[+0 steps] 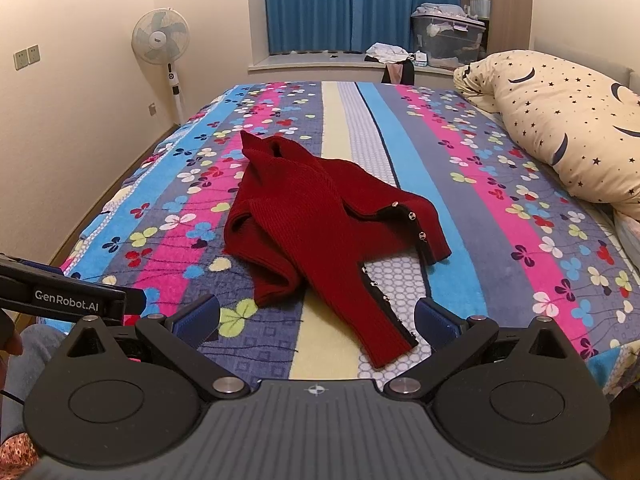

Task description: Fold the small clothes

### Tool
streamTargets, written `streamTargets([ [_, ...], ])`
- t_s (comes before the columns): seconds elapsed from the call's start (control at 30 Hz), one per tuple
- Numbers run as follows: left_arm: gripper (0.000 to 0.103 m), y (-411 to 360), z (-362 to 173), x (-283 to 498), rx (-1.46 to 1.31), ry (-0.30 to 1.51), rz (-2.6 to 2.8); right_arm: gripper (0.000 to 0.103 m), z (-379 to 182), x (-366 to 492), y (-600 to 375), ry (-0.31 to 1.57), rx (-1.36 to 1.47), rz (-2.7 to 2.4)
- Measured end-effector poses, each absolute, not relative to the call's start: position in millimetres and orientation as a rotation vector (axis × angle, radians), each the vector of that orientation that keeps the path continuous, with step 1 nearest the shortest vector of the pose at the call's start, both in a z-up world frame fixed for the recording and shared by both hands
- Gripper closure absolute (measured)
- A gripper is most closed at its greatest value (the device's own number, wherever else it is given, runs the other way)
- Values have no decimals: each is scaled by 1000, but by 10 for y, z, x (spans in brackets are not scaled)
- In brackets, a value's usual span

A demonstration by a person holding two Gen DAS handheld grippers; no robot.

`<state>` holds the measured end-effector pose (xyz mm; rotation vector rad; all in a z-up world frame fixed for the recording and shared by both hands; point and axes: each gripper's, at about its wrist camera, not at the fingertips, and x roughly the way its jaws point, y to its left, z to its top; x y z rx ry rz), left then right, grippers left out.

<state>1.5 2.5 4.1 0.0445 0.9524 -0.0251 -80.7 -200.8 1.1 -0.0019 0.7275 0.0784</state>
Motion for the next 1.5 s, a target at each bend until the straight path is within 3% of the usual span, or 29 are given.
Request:
streamTargets([
  [1.5,0,-5,27,-57,45,954,-26,1,-103,-825,-2023,749,5,78],
])
